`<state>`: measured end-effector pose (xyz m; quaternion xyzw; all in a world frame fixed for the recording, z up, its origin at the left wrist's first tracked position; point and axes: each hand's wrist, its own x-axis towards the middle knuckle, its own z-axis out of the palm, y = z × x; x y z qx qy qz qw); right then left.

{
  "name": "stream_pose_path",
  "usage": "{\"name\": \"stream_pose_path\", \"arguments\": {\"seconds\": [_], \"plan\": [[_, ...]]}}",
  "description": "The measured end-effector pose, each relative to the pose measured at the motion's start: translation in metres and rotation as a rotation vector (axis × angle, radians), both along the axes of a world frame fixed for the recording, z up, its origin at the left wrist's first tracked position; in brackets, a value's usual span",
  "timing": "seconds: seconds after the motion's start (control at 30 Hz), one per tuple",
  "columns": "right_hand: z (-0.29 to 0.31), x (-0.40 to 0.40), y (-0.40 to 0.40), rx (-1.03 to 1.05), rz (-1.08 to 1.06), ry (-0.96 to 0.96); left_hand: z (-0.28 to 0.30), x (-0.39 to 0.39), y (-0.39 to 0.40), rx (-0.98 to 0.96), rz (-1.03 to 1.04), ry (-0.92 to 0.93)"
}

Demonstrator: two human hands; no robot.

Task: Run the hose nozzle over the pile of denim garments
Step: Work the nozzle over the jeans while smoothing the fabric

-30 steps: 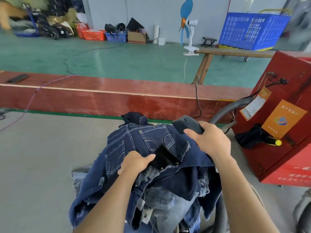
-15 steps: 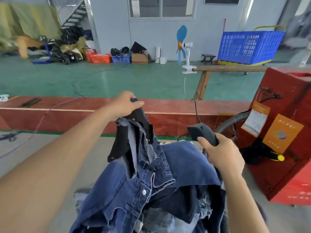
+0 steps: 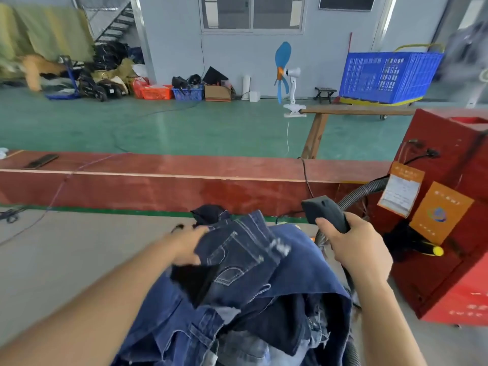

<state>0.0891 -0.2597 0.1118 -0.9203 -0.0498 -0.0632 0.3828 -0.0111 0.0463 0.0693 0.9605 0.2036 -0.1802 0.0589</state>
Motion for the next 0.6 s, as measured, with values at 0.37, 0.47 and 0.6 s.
{"name": "stream_pose_path", "arguments": {"seconds": [0.37,0.47,0.6], "plan": [[-0.004,-0.005,0.022,-0.094,0.089,-0.020,-0.059,-0.050,-0.087,-0.033,-0.058,-0.266],[-0.003,-0.008,0.026,-0.120,0.132,0.004,-0.057,-0.044,-0.105,0.001,-0.122,-0.111],[-0.004,-0.010,0.030,-0.128,0.172,-0.007,-0.024,-0.026,-0.112,0.067,-0.088,-0.285]]}}
